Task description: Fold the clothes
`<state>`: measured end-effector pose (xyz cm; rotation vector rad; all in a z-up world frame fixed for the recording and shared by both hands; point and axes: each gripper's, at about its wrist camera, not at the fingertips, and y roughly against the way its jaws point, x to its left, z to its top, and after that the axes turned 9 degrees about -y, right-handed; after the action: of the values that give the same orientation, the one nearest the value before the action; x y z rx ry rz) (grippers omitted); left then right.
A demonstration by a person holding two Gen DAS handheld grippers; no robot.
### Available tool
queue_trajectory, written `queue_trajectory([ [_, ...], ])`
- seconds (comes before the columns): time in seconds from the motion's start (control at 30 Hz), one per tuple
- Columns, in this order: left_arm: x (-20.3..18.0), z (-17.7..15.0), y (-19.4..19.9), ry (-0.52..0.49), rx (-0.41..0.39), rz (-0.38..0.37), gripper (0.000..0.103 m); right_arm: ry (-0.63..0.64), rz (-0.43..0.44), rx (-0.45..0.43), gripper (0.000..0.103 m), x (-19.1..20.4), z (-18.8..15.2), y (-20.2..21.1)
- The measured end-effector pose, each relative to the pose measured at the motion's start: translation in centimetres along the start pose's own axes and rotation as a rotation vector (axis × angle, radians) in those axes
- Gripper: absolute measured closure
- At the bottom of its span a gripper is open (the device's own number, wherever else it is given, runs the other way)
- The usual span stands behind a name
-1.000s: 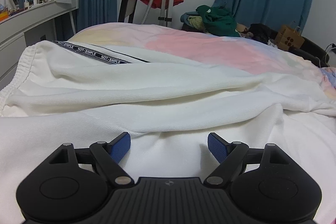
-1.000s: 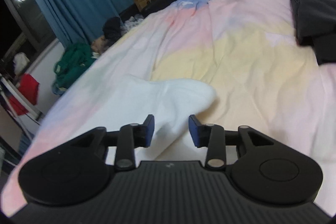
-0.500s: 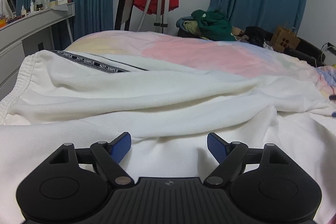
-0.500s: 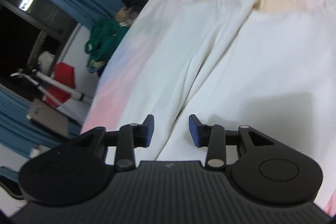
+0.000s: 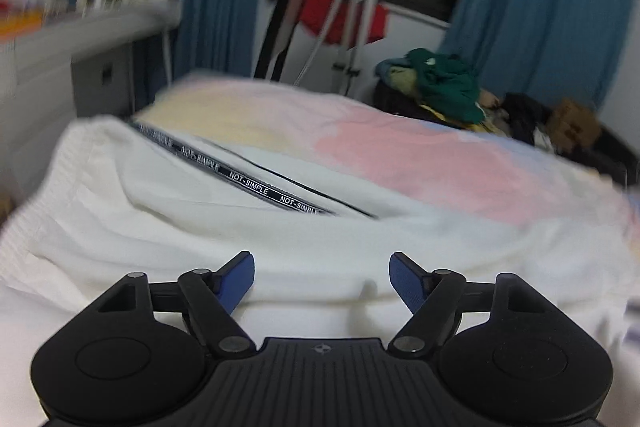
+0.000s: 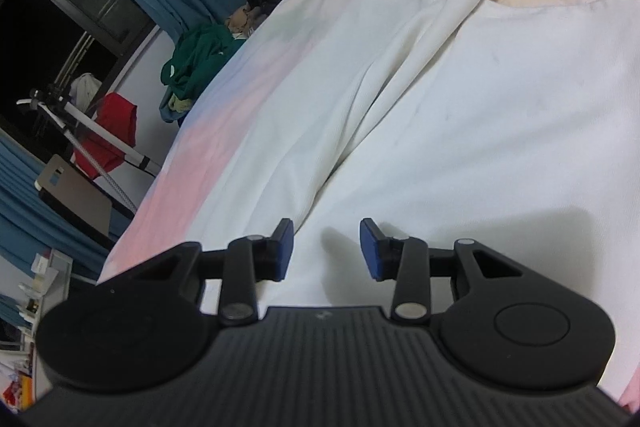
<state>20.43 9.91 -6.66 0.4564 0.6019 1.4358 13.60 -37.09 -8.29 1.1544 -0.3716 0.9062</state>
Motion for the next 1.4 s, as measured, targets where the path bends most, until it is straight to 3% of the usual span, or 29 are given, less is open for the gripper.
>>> queue_trajectory([
  [0.17,3.1,5.3,-6.5,0.273,0.162,-0.002,0.025,0.026,-0.001,-0.012,0.063,0.0,-0.1,-0.8],
  [0.3,4.6,8.9,-11.8,0.435,0.334,0.021,0.021,-0.001,-0.004,0.000,0.063,-0.5,0.2,-1.8],
  [0.43,4.9,11.0,-16.0,0.525,0.514,0.106,0.021,-0.048,-0.006,0.025,0.063,-1.2,0.5,-3.0],
  [0.53,4.0,12.0,-18.0,0.525,0.585,0.192,0.020,-0.074,-0.005,0.049,0.063,-1.7,0.4,-3.7],
  [0.6,3.4,12.4,-18.6,0.519,0.581,0.237,0.025,-0.074,0.001,0.046,0.063,-1.7,0.4,-3.9],
  [0.67,3.2,12.5,-18.6,0.524,0.565,0.286,0.040,-0.078,0.004,0.047,0.064,-1.8,0.4,-4.0],
  [0.73,3.5,12.5,-18.1,0.542,0.541,0.307,0.066,-0.087,0.006,0.050,0.065,-2.0,0.5,-4.1],
  [0.83,4.2,12.7,-17.0,0.578,0.489,0.299,0.081,-0.109,0.016,0.050,0.065,-2.3,0.6,-3.8],
  [1.0,4.6,14.6,-15.0,0.594,0.361,0.272,0.086,-0.114,0.020,0.051,0.065,-2.6,0.8,-3.5],
  [1.2,5.6,17.9,-14.4,0.597,0.217,0.306,0.086,-0.097,0.019,0.035,0.063,-2.5,0.9,-3.3],
  [1.3,7.0,18.1,-16.2,0.629,0.204,0.333,0.086,-0.097,0.019,0.034,0.063,-2.5,1.1,-3.4],
  [1.4,7.6,16.9,-19.5,0.581,0.235,0.306,0.085,-0.082,0.022,0.026,0.063,-2.5,1.2,-3.5],
])
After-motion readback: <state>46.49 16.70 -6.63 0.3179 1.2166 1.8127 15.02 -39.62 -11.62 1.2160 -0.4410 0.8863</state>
